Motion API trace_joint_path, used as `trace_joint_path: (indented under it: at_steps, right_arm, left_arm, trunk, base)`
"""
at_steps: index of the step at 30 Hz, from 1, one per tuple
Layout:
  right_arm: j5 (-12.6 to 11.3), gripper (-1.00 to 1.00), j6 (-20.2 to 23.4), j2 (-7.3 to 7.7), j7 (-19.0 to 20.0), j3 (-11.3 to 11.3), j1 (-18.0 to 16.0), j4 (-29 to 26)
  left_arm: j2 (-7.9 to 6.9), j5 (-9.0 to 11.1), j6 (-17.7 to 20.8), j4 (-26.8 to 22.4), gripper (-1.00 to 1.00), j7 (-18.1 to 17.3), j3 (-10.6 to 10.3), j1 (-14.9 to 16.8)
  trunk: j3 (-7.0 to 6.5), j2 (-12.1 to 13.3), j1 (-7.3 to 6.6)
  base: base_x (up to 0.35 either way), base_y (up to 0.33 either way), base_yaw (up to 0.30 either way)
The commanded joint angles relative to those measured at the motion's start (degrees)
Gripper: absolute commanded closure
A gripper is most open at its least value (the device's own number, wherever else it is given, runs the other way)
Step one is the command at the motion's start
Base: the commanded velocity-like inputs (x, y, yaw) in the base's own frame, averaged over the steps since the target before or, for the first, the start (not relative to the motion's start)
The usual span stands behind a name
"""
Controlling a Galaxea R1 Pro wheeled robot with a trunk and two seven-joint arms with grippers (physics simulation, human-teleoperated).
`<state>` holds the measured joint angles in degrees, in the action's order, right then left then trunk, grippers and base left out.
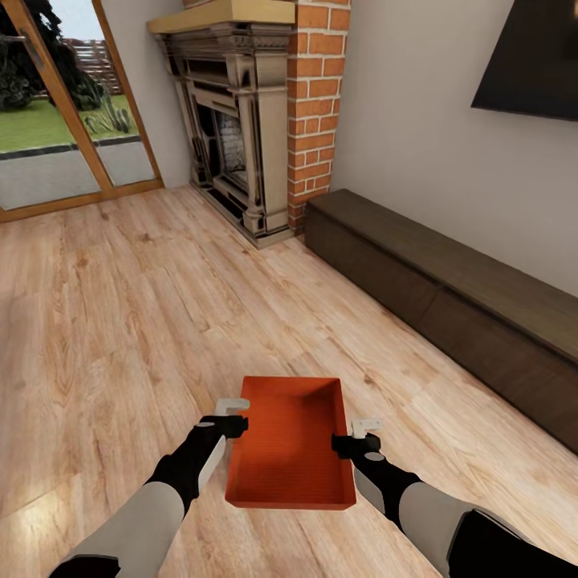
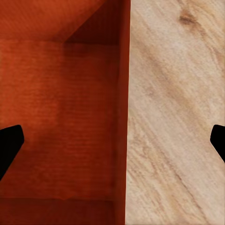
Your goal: Move the two storage containers from the living room to the garage. In the garage, place one container on the floor and stack the other container on top of it (either order is fine).
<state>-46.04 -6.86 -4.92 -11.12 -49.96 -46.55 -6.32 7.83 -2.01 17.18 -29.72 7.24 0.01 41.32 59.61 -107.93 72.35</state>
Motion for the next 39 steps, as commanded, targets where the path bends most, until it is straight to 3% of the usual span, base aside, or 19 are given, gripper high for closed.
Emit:
trace_joint_path:
  at_steps: [1,33,36,39]
  right_arm:
    - [-0.54,-1.00,-0.17,0.00,-0.22,-0.49,-0.03,0.00]
    - [-0.54,-1.00,-0.17,0.34,-0.22,-0.49,-0.03,0.00]
    - [-0.54,-1.00,-0.17,0.35,-0.22,-0.49,-0.03,0.00]
    - [-0.54,-1.00,-0.17,0.30,-0.22,-0.49,-0.03,0.00]
  left_arm:
    - [0.01,-0.23,0.38,-0.35,-1.00,0.17,-0.05,0.00]
    - [0.10,0.11,0.63,0.17,-1.00,0.57,-0.15,0.01]
    - [0.14,0.09,0.65,1.76,-1.00,0.74,-0.16,0.00]
    - [0.17,-0.05,0.32,7.07,-1.00,0.80,0.00,-0.01]
  trunk:
    - [0.04,-0.02,-0.01]
    - [0.04,-0.02,-0.01]
    - [0.04,-0.02,-0.01]
    - [0.04,-0.02,-0.01]
  base:
    - [0.000,0.000,0.000]
    - [0.000,0.000,0.000]
    - [0.000,0.000,0.000]
    - [0.000,0.000,0.000]
